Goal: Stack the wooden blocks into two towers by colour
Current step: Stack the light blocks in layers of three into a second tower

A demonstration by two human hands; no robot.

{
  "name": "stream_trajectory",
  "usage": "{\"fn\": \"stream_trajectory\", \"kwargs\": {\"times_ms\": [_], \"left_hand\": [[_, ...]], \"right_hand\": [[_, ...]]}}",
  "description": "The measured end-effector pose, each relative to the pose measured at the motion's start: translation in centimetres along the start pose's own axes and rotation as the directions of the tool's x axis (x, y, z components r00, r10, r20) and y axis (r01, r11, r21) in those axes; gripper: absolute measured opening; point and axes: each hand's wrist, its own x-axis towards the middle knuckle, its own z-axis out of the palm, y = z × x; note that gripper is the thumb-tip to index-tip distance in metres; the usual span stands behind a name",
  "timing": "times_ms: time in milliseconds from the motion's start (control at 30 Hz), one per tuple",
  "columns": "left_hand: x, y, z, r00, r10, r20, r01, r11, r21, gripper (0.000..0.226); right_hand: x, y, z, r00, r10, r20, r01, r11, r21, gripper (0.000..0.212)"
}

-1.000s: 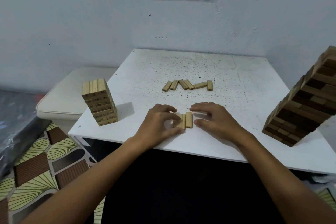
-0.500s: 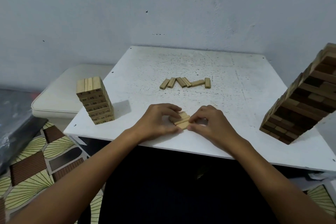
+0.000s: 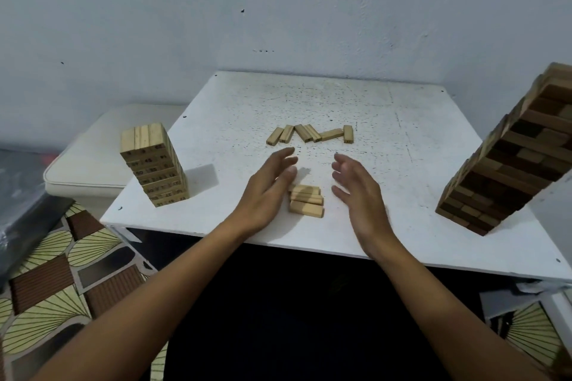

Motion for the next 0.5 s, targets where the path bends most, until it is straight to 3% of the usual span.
{"fn": "stream_trajectory", "kwargs": {"times_ms": [100,167,300,400,500], "left_hand": [[-0.3,0.8,1.3,0.987,-0.134,-0.093,0.107,0.962,-0.249,0.050],[-0.4,1.2,2.1,0.976,-0.186,-0.110,0.127,0.907,-0.402,0.056],[-0.7,1.5,3.3,0.973,-0.193,-0.128,0.103,0.857,-0.505,0.062],[-0.9,1.6,3.6,0.971,-0.191,-0.144,0.083,0.835,-0.544,0.058],[-0.9,1.5,3.7,0.973,-0.184,-0.139,0.081,0.838,-0.540,0.060]], "right_hand": [[-0.3,-0.4,1.2,0.996,0.092,-0.005,-0.088,0.968,0.235,0.056],[-0.7,-0.3,2.1,0.996,0.084,0.001,-0.081,0.960,0.267,0.079],[-1.2,-0.2,3.7,0.998,0.065,-0.005,-0.061,0.958,0.282,0.125],[-1.1,0.1,4.4,0.999,0.045,-0.024,-0.036,0.955,0.296,0.122],[-0.9,0.4,4.8,0.997,0.033,-0.063,-0.014,0.958,0.286,0.086]]}}
